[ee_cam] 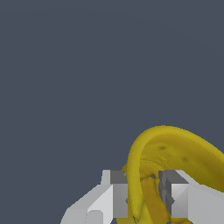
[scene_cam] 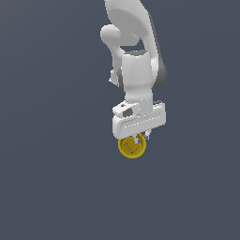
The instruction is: Pick up the object and move it to a goal position.
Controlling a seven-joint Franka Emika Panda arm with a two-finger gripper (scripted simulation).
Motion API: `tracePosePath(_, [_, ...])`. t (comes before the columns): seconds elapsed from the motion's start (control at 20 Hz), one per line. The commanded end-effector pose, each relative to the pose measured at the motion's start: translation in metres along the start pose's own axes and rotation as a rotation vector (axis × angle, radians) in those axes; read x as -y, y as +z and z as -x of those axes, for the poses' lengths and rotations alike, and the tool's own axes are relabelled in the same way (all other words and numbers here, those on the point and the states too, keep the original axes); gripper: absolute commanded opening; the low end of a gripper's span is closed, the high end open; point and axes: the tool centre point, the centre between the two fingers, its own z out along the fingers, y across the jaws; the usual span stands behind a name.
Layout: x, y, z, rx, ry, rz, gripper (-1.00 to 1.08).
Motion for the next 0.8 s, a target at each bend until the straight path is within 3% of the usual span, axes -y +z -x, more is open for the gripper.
tracePosePath(0.0, [-0.005,-0.013,-0.02,-0.003,0.0,-0.001,-1.0])
tracePosePath(0.35, [-0.014,-0.036,-0.059,-0.002,0.001,-0.001,-1.0])
tracePosePath(0.75, [-0.019,-0.045,-0.077,-0.002,0.001,0.0,-1.0])
